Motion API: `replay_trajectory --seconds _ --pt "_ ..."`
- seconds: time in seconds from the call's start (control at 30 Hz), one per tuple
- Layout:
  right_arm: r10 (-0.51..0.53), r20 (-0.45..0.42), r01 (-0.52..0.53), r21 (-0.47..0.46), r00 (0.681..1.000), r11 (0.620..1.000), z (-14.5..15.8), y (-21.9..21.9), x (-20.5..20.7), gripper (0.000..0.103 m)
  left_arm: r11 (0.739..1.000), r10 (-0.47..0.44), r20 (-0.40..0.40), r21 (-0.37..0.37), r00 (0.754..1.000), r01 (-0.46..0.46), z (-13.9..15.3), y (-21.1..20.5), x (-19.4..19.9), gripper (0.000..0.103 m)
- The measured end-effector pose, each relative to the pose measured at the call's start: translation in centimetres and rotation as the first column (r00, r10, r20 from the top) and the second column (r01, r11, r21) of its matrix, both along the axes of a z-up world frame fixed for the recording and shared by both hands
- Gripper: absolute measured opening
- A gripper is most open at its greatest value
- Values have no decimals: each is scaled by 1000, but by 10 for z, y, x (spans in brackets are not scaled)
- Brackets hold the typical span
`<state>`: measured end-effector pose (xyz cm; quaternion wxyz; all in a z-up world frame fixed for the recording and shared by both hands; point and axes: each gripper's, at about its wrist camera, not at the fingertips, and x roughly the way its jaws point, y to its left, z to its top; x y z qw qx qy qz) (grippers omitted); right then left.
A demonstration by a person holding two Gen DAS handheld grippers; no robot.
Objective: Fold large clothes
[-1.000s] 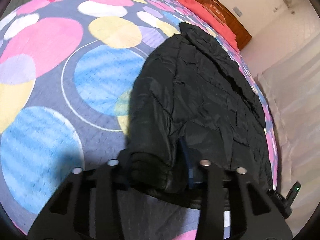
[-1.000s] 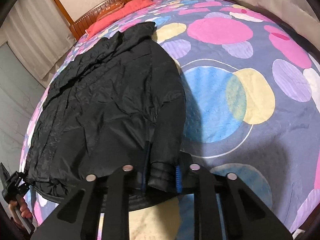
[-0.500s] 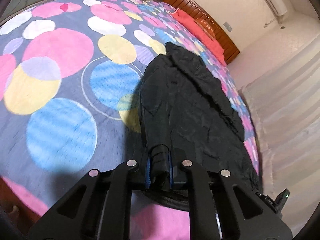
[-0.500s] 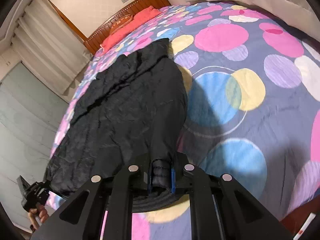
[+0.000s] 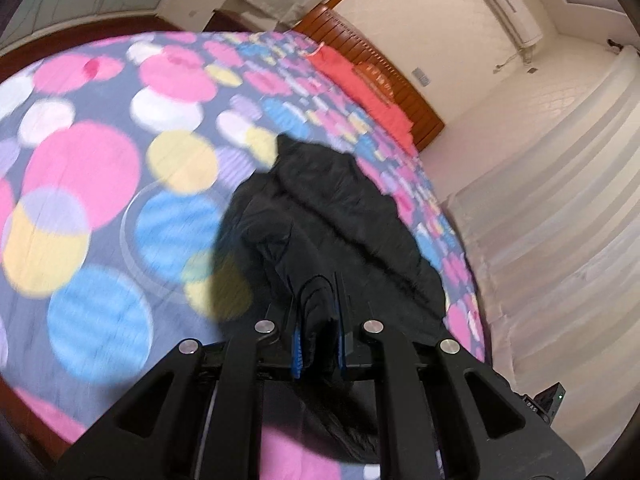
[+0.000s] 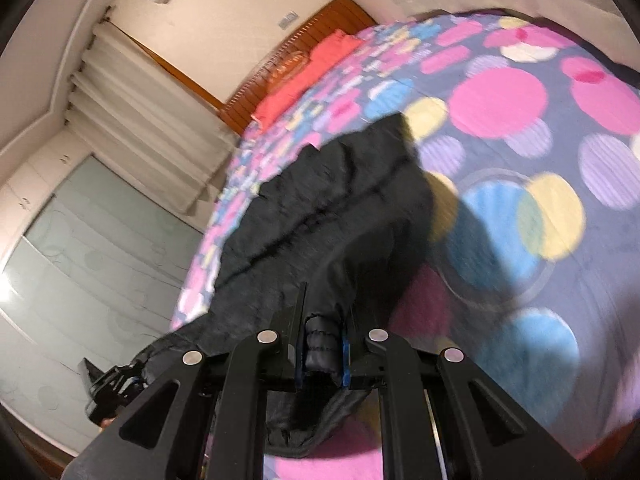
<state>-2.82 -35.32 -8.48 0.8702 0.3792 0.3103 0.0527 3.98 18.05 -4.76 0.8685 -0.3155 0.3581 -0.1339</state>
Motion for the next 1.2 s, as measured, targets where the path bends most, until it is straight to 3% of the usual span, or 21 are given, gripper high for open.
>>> replay_trajectory --seconds 0.23,0.57,0.77,1.0,1.2 --pt "-11 63 11 -7 998 1000 30 -18 68 12 999 3 77 32 997 -6 32 -13 70 11" --pt "-66 89 66 -3 994 998 50 -54 201 12 995 36 67 88 997 -42 46 -36 216 11" --pt "-97 11 97 5 995 995 26 -73 280 12 988 74 16 138 997 -76 21 -51 300 11" --pt "-126 -109 126 -10 986 992 -25 -89 357 12 978 95 -87 192 992 -77 -34 -66 381 11" --pt "-136 -191 130 -44 972 991 -69 -91 397 12 967 110 -137 242 984 -74 -72 -75 418 11"
